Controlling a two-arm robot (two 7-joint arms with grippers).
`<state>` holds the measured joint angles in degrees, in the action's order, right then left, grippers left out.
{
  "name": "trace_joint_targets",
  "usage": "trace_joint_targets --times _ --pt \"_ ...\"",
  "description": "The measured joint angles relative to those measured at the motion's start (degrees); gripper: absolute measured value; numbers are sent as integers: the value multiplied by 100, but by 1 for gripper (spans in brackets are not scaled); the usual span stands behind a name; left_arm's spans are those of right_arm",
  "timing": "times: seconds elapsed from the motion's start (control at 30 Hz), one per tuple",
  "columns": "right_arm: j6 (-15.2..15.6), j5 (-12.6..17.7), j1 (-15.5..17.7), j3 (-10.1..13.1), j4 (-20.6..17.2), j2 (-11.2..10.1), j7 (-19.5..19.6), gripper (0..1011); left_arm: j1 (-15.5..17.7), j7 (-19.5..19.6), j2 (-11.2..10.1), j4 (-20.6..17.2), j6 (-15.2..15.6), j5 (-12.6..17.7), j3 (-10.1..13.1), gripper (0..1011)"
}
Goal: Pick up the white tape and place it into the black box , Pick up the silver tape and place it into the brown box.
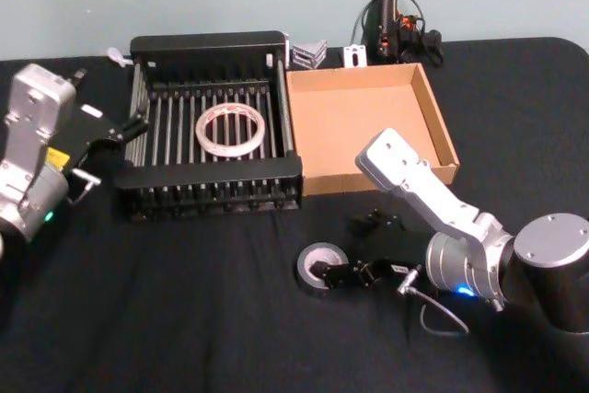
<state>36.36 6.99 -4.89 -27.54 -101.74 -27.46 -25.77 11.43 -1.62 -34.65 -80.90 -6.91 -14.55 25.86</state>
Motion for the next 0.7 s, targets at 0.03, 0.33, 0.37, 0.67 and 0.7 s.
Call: trace_joint_targets --times 0.03,0.33,0.37,0.67,0.7 --pt "9 -11 -6 0 16 9 -5 1000 0 0 0 0 0 0 0 1001" --pt "15 -31 -13 -6 28 15 -12 1000 0 0 0 0 0 0 0 1001" --pt "15 -31 -13 -6 28 15 -12 1000 0 0 0 0 0 0 0 1001" --pt "13 -24 -10 -2 21 11 -12 861 0 0 0 0 0 0 0 1001" --pt "13 -23 -9 -2 20 11 -11 802 0 0 0 0 0 0 0 1001"
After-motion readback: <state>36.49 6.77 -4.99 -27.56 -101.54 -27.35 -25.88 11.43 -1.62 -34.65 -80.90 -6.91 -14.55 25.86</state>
